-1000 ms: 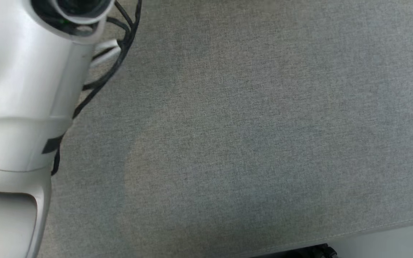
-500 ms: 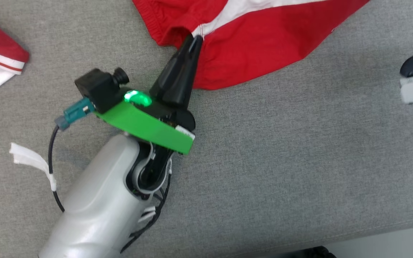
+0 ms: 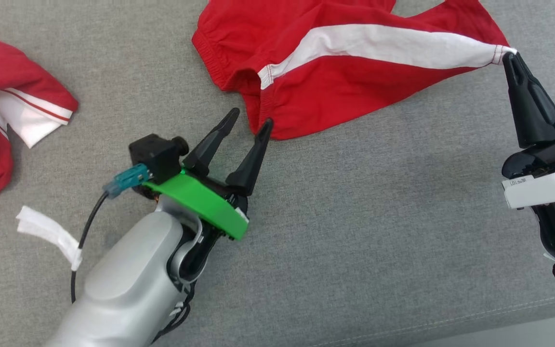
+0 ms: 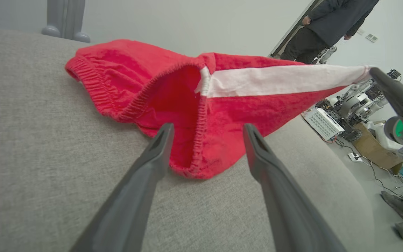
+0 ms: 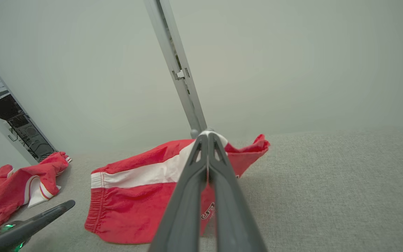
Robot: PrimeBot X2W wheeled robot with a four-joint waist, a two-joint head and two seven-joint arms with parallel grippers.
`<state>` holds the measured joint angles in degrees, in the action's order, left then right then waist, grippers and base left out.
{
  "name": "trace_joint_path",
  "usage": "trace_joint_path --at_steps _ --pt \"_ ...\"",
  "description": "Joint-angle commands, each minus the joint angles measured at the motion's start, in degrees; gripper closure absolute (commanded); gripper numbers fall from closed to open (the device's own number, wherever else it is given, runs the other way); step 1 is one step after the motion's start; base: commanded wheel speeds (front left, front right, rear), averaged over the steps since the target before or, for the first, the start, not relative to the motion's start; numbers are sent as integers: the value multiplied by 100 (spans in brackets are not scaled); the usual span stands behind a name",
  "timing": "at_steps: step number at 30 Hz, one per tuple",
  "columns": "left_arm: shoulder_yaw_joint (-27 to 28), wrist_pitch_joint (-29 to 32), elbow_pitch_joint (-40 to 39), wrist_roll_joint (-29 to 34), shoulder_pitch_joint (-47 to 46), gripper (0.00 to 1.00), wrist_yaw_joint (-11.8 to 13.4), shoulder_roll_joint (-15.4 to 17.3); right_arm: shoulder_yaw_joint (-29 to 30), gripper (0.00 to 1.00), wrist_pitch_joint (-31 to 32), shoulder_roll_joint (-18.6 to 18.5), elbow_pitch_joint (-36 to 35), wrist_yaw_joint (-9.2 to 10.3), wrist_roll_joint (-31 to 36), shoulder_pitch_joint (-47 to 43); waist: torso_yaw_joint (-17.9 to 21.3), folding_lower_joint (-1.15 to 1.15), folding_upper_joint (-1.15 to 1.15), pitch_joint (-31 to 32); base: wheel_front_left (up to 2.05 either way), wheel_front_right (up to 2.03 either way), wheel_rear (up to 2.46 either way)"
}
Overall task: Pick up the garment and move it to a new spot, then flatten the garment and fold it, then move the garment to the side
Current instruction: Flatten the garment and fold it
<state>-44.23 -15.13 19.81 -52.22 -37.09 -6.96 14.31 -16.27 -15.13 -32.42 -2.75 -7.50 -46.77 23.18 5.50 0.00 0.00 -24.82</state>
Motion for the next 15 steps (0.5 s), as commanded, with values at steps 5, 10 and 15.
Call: trace_joint_path --at_steps 5,10,15 --pt "-137 215 590 202 -664 0 25 -240 -119 100 -2 18 35 2 -26 83 137 0 0 35 0 0 0" --pt "-121 273 989 278 -1123 21 34 -345 -197 100 -2 24 54 2 -20 214 199 0 0 -125 0 0 0" --pt "-217 411 1288 254 -1367 100 -8 -348 -206 100 -2 -12 62 2 -47 305 252 0 0 -215 0 0 0"
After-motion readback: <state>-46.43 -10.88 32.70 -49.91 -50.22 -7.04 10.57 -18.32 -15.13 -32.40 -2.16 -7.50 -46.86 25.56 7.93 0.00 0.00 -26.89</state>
